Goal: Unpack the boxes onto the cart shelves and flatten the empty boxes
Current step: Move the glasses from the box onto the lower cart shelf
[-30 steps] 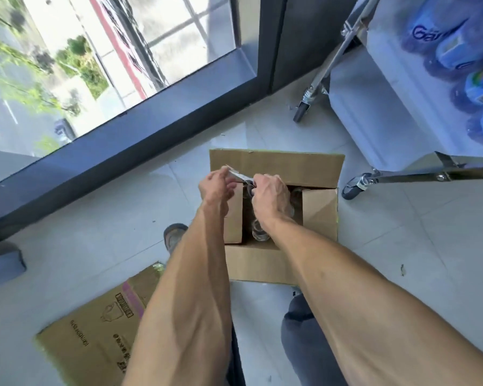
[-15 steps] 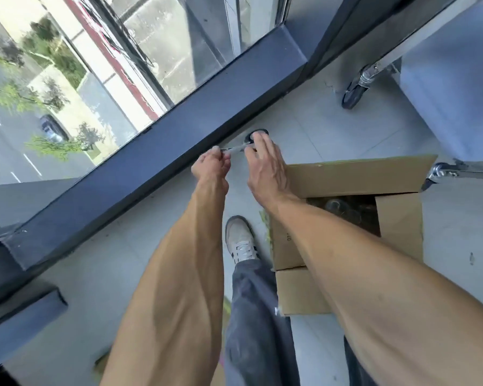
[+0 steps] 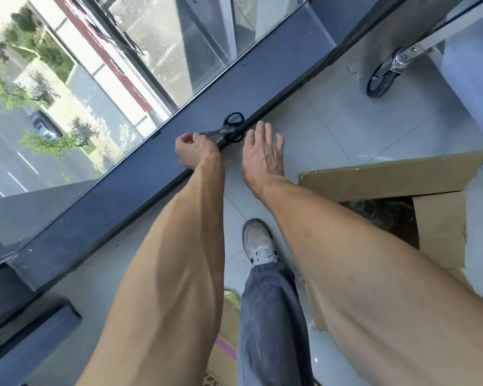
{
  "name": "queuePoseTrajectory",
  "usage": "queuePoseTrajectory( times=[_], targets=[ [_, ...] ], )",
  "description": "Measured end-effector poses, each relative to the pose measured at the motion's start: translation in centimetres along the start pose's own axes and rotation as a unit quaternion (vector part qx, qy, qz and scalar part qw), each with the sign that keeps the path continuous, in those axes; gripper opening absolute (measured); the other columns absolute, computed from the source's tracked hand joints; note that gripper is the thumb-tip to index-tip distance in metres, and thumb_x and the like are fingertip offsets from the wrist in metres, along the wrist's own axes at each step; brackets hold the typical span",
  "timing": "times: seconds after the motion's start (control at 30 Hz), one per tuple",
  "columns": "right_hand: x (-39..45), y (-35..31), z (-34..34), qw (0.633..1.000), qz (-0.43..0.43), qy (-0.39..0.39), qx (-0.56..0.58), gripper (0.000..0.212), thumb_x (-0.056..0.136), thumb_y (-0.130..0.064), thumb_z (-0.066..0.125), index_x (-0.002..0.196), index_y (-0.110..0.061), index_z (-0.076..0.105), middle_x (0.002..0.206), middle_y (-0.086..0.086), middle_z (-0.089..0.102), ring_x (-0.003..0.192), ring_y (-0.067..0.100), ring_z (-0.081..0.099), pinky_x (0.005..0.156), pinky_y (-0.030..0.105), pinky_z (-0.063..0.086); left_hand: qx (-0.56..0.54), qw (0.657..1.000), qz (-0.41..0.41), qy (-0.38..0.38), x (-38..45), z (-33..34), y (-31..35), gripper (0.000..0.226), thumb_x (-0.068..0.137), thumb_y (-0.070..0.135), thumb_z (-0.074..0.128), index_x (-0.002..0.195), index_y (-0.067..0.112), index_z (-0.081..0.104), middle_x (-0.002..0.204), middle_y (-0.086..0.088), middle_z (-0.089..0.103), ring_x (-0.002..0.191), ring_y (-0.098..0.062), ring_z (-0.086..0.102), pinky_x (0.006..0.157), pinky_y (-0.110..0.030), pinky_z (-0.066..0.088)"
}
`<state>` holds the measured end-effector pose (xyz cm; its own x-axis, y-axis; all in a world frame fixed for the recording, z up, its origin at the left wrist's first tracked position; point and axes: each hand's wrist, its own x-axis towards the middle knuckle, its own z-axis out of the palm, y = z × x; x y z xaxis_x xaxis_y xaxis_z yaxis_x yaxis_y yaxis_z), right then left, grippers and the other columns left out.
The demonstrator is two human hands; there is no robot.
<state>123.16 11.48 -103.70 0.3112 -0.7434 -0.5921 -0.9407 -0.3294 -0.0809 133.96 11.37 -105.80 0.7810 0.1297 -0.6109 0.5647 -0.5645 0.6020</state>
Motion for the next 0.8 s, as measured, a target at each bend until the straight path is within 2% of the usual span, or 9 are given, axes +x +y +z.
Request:
queuePoseTrajectory(
  times=[0.13, 0.23, 0.33, 0.4, 0.43, 0.5, 0.57, 0.67, 0.8],
  targets=[
    [-0.1, -0.7, 0.4, 1.000, 0.000, -0.009, 0.023, 0.067, 0.091, -0.009, 0.053, 0.150, -0.001, 0.021, 0.159, 0.022, 0.015, 0.147, 0.034, 0.014, 0.116, 0.046, 0.020, 0.030, 0.999, 0.016, 0.011, 1.0, -0.6, 0.5, 0.019, 0.089, 0.007, 0.056, 0.101, 0.019, 0.065, 0.077, 0.010, 0.057, 0.065, -0.007, 0.057, 0.050, -0.008, 0.040],
    [-0.3, -0.7, 0.6, 0.999, 0.013, -0.001, 0.053, 0.066, 0.089, -0.015, 0.057, 0.146, -0.002, 0.027, 0.155, 0.020, 0.024, 0.142, 0.031, 0.023, 0.112, 0.043, 0.028, 0.000, 0.999, -0.031, 0.013, 1.5, -1.1, 0.8, 0.013, 0.088, 0.005, 0.061, 0.097, 0.009, 0.068, 0.077, 0.000, 0.063, 0.061, -0.010, 0.062, 0.056, -0.015, 0.050],
    [-0.2, -0.7, 0.9, 0.995, 0.041, 0.002, 0.089, 0.058, 0.089, -0.015, 0.055, 0.142, -0.004, 0.035, 0.145, 0.018, 0.038, 0.133, 0.030, 0.035, 0.106, 0.041, 0.035, 0.026, 0.999, -0.009, -0.024, 2.1, -1.2, 1.0, 0.022, 0.092, 0.003, 0.061, 0.112, -0.004, 0.066, 0.067, -0.003, 0.054, 0.041, -0.003, 0.049, 0.043, -0.009, 0.038],
    [-0.4, -0.6, 1.2, 0.996, 0.035, -0.007, 0.086, 0.052, 0.089, -0.013, 0.053, 0.139, -0.005, 0.039, 0.138, 0.017, 0.044, 0.126, 0.030, 0.040, 0.103, 0.040, 0.037, 0.008, 0.999, -0.038, -0.013, 1.9, -1.3, 1.8, 0.032, 0.091, 0.012, 0.065, 0.123, 0.009, 0.064, 0.095, -0.007, 0.068, 0.059, -0.007, 0.055, 0.058, -0.017, 0.045],
    [-0.6, -0.4, 1.4, 0.996, 0.031, -0.010, 0.081, 0.051, 0.089, -0.012, 0.053, 0.137, -0.006, 0.040, 0.135, 0.017, 0.045, 0.124, 0.030, 0.042, 0.102, 0.040, 0.037, 0.017, 0.999, -0.035, -0.009, 1.8, -1.3, 1.9, 0.041, 0.091, 0.016, 0.064, 0.132, 0.017, 0.058, 0.112, -0.006, 0.066, 0.075, -0.015, 0.059, 0.071, -0.023, 0.047],
    [-1.1, -0.1, 1.7, 0.997, 0.035, -0.013, 0.070, 0.050, 0.088, -0.013, 0.053, 0.135, -0.006, 0.042, 0.132, 0.017, 0.047, 0.122, 0.030, 0.042, 0.101, 0.041, 0.036, 0.092, 0.996, 0.014, -0.012, 1.2, -1.6, 2.2, 0.055, 0.095, 0.018, 0.056, 0.147, 0.026, 0.041, 0.128, -0.008, 0.056, 0.098, -0.024, 0.058, 0.085, -0.029, 0.042],
    [-1.7, 0.2, 1.5, 0.997, 0.048, -0.014, 0.056, 0.049, 0.087, -0.015, 0.054, 0.135, -0.007, 0.043, 0.132, 0.017, 0.048, 0.122, 0.031, 0.042, 0.101, 0.041, 0.035, 0.199, 0.975, 0.093, -0.028, 0.4, -2.3, 1.8, 0.054, 0.097, 0.018, 0.050, 0.149, 0.026, 0.036, 0.131, -0.010, 0.053, 0.107, -0.028, 0.057, 0.086, -0.032, 0.040],
    [-3.1, 1.4, 1.0, 0.998, 0.055, 0.000, 0.042, 0.047, 0.086, -0.015, 0.055, 0.132, -0.008, 0.046, 0.131, 0.017, 0.048, 0.121, 0.030, 0.042, 0.100, 0.041, 0.034, 0.367, 0.902, 0.219, -0.060, -1.5, -3.6, -0.2, 0.040, 0.098, 0.019, 0.048, 0.138, 0.019, 0.047, 0.124, -0.010, 0.052, 0.105, -0.029, 0.059, 0.082, -0.033, 0.039],
    [-6.3, 4.5, -0.3, 0.987, 0.053, 0.074, 0.129, 0.026, 0.087, -0.002, 0.046, 0.112, -0.003, 0.055, 0.115, 0.016, 0.052, 0.107, 0.030, 0.047, 0.080, 0.031, 0.034, 0.444, 0.816, 0.344, -0.135, -6.7, -5.6, -3.7, 0.029, 0.093, 0.012, 0.045, 0.117, 0.012, 0.060, 0.114, -0.010, 0.058, 0.096, -0.030, 0.060, 0.082, -0.035, 0.044]
  ],
)
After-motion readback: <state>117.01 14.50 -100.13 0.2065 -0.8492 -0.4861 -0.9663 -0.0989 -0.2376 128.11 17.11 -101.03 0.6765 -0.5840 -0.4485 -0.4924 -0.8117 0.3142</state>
